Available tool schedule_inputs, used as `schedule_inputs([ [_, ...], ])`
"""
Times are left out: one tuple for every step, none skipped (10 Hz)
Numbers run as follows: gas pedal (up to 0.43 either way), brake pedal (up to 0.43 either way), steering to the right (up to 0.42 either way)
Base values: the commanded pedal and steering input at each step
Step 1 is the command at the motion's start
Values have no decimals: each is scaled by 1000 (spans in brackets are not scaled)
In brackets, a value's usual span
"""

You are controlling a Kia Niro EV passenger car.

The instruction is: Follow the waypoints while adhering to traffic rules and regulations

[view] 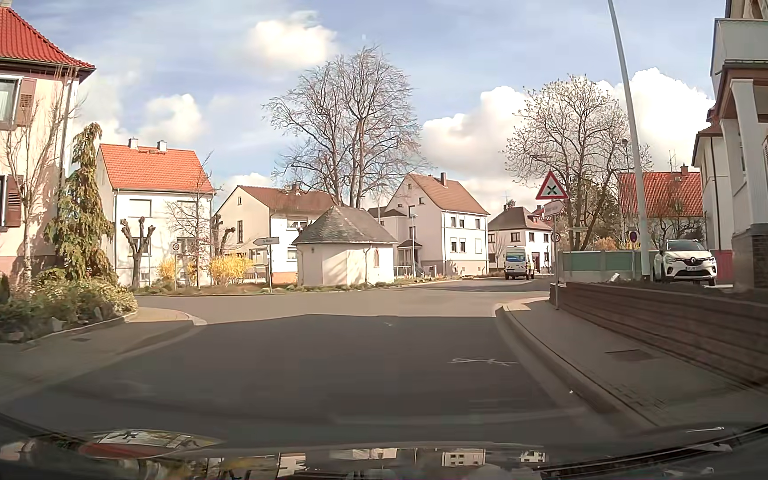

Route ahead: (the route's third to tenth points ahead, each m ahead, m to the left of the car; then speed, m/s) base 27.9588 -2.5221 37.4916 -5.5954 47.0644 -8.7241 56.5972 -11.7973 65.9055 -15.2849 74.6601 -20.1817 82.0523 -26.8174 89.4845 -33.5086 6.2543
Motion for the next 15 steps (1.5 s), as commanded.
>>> schedule_inputs([
  [0, 0, 15],
  [0, 0, 17],
  [0, 0, 22],
  [0, 0, 29],
  [0, 0, 33],
  [0, 0, 35],
  [0, 0, 36],
  [0, 0, 36],
  [0, 0, 36],
  [0, 0, 36],
  [0, 0, 36],
  [0, 0, 38],
  [0, 0, 39],
  [0, 0, 39],
  [0, 0, 40],
])
